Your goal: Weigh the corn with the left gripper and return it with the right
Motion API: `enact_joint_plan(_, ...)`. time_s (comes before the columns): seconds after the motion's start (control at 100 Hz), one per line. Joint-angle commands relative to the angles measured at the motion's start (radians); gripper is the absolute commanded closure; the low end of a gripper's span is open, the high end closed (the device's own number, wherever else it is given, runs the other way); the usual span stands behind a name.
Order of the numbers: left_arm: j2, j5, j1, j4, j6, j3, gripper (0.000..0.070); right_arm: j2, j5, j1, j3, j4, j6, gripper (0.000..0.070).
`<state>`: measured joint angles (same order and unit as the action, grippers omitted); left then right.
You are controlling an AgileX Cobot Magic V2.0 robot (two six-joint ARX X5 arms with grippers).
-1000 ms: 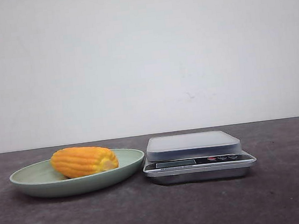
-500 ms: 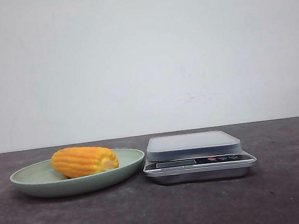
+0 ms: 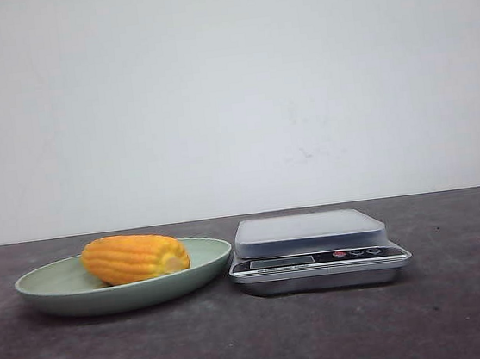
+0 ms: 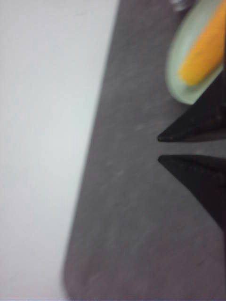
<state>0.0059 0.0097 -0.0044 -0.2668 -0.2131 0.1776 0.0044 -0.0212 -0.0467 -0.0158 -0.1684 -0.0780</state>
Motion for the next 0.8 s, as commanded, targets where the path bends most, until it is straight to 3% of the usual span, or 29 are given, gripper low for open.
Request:
enact_joint_plan(0.0, -0.003, 0.027, 0.002, 0.051, -0.012, -0.037, 0.0700, 0.000, 0.002, -0.001, 0.003, 0.011, 0.007, 0.0700)
enact_joint_plan(0.2, -0.003, 0.060, 0.002, 0.126, -0.003, -0.166, 0.0700, 0.000, 0.002, -0.001, 0.003, 0.011, 0.007, 0.0700)
enact_joint_plan(0.54, -0.003, 0.022, -0.021, 0.077, 0.208, -0.164, 0.0700, 0.000, 0.002, -0.001, 0.003, 0.011, 0.007, 0.0700)
enact_joint_plan(0.79, -0.003, 0.000, -0.022, 0.077, 0.227, -0.164, 0.0700, 0.000, 0.002, -0.001, 0.003, 0.011, 0.007, 0.0700)
